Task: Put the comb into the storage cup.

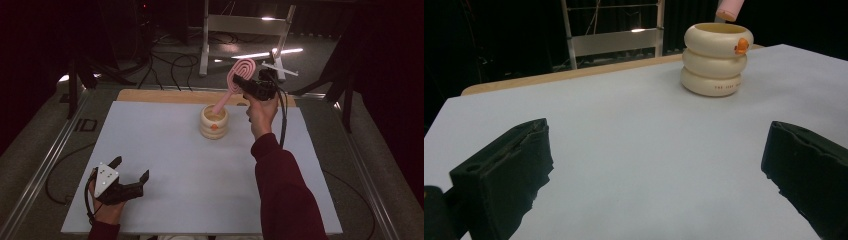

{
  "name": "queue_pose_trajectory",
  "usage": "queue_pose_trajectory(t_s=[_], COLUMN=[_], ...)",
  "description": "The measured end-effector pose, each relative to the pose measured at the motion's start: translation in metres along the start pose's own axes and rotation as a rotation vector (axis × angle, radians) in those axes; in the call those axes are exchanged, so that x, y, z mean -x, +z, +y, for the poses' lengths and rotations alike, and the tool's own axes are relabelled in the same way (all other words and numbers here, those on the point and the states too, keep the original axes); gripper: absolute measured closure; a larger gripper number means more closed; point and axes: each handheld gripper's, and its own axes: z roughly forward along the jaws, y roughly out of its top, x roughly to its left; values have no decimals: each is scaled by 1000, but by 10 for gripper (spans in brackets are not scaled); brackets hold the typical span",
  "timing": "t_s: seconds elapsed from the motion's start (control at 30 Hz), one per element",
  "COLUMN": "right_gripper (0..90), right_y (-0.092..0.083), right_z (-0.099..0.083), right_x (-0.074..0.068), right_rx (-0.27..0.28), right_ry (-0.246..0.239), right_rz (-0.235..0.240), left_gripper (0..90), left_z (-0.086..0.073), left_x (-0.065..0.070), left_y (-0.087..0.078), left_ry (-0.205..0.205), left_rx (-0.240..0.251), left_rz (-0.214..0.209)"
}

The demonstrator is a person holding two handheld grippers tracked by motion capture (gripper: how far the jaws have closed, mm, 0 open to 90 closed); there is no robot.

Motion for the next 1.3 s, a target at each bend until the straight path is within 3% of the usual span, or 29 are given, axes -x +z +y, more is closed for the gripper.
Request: queue_pose_trajectory(t_s=[0.23, 1.3], right_gripper=[635, 635], right_y=[3, 13], right_z=[-2, -21], right_x=[1, 5], right_rx=[0, -10], right_ry=[-21, -2], right_rz=[-13, -17], left_gripper=[5, 2], left_z=[0, -1], left_x=[0, 0], left_y=[0, 1], left_ry=[-2, -5], left_rx=[2, -6], left_rz=[8, -1])
